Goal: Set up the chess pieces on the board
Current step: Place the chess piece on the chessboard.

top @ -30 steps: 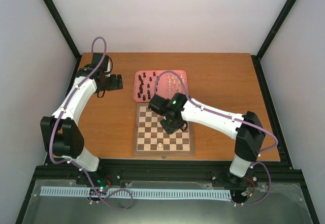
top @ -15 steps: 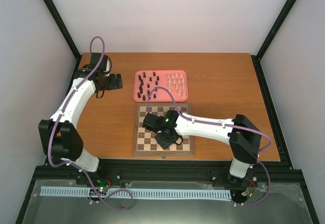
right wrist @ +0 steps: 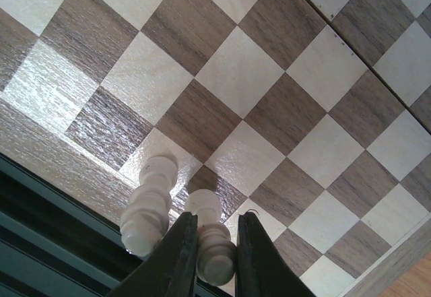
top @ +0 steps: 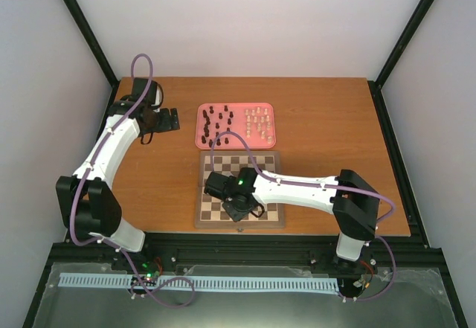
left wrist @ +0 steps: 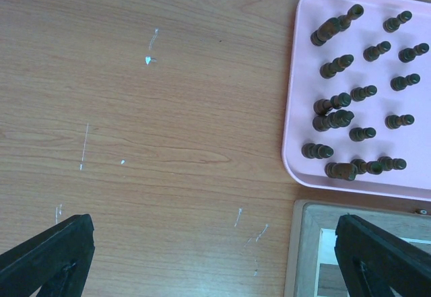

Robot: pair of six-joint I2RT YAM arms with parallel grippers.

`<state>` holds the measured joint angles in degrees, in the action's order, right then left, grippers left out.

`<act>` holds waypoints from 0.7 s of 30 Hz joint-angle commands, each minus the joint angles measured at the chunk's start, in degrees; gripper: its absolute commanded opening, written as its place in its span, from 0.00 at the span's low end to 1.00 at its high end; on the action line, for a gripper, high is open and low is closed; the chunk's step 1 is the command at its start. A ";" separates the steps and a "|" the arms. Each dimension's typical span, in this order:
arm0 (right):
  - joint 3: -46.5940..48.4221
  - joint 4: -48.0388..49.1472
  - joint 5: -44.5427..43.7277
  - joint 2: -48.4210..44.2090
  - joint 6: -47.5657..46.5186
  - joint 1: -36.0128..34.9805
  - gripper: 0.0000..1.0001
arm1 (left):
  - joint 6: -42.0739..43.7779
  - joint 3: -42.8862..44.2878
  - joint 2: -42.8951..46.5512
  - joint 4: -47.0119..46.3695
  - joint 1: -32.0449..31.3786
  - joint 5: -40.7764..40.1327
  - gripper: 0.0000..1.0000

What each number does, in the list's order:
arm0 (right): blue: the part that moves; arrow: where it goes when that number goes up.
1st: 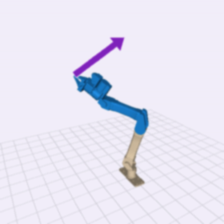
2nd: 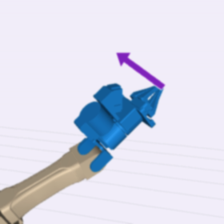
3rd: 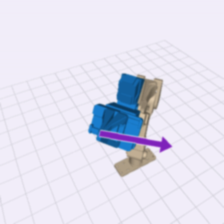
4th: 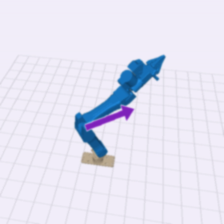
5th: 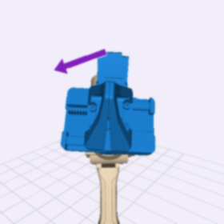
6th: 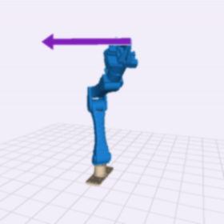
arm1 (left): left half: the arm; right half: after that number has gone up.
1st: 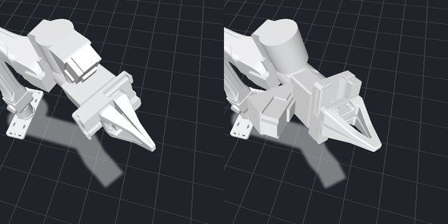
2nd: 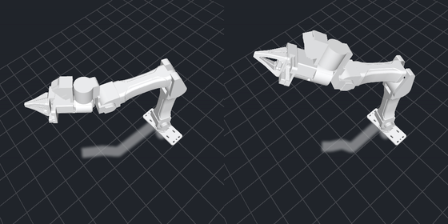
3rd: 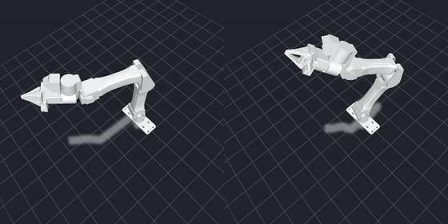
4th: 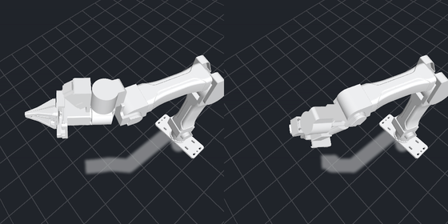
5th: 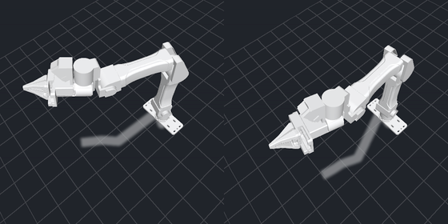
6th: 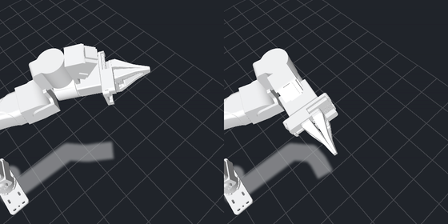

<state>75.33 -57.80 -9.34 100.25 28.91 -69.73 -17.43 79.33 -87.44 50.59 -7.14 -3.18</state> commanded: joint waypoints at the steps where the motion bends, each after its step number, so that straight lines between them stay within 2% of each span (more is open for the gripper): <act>1: -0.86 1.12 -1.98 1.04 1.49 -0.76 0.04 | -1.01 -0.37 1.67 -0.93 -0.16 0.50 1.00; 21: -2.47 1.94 -0.62 0.87 0.81 -0.94 0.08 | -0.91 -0.76 1.50 -1.19 -0.16 0.21 1.00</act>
<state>73.73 -56.84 -9.82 100.64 29.43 -69.84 -17.80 78.48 -87.13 50.17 -7.14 -3.18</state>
